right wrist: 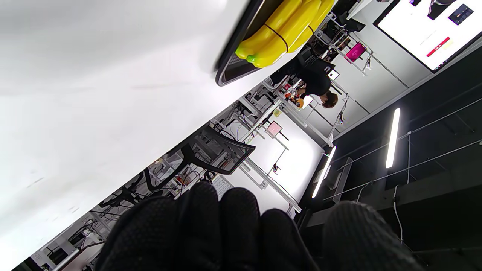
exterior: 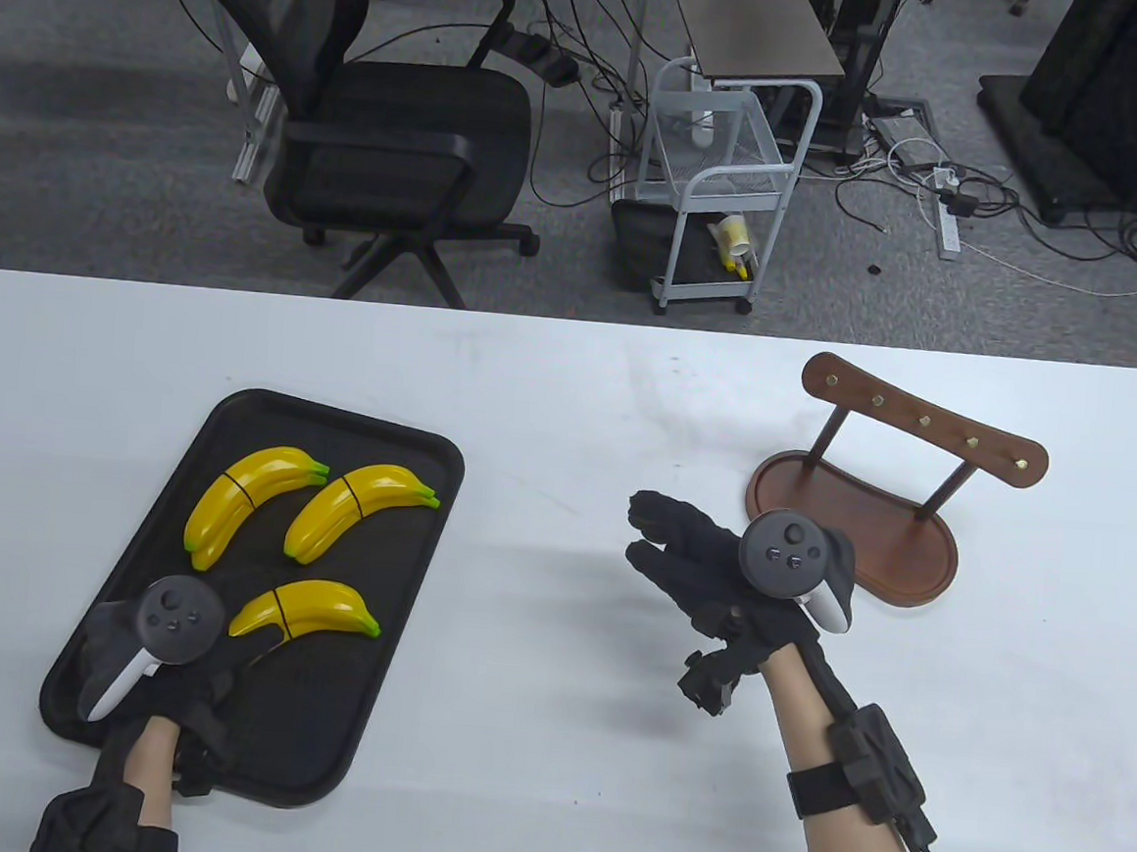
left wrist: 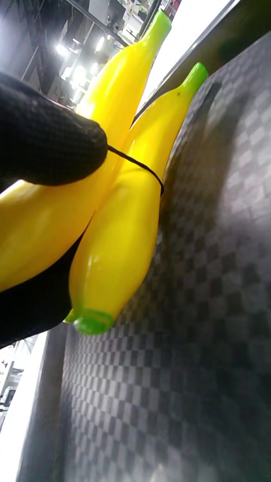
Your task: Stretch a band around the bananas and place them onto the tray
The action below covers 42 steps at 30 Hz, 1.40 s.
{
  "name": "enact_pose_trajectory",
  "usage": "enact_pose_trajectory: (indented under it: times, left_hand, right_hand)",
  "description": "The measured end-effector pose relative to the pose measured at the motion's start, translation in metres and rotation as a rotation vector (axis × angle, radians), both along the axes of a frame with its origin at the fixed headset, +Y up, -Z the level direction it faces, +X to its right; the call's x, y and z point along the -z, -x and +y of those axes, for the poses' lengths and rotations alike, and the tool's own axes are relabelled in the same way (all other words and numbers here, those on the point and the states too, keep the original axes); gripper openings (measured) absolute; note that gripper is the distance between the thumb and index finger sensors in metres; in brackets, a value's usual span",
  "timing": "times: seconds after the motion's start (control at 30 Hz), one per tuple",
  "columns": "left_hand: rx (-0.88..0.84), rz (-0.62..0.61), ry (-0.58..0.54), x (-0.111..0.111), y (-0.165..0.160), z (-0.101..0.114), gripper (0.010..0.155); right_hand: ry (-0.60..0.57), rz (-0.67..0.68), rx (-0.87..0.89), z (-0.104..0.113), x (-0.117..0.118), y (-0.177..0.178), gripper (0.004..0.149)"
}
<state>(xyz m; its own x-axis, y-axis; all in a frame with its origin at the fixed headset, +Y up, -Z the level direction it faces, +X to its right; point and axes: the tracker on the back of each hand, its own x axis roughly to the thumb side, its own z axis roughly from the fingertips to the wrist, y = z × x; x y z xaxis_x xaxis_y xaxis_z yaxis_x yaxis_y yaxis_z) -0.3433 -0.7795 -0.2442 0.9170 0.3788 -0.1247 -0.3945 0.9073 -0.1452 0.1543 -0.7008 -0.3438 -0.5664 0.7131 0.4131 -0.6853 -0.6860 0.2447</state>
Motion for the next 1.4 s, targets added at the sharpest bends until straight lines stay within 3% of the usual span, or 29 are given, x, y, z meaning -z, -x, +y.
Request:
enact_pose_trajectory:
  times: [0.5, 0.7, 0.9, 1.4]
  left_hand:
    - [-0.068, -0.006, -0.008, -0.002, -0.001, 0.003, 0.066]
    - [-0.111, -0.017, -0.073, -0.003, -0.002, 0.016, 0.066]
    - [-0.259, -0.042, -0.177, 0.003, -0.007, 0.046, 0.066]
    - [-0.283, -0.226, -0.337, 0.036, -0.068, 0.123, 0.067]
  right_hand:
    - [0.021, -0.01, 0.001, -0.003, 0.002, -0.004, 0.063]
    - [0.019, -0.017, 0.01, -0.001, 0.002, -0.006, 0.063]
    - [0.027, -0.017, 0.007, -0.001, 0.003, -0.008, 0.063]
    - [-0.035, -0.063, -0.126, 0.004, 0.001, -0.012, 0.064]
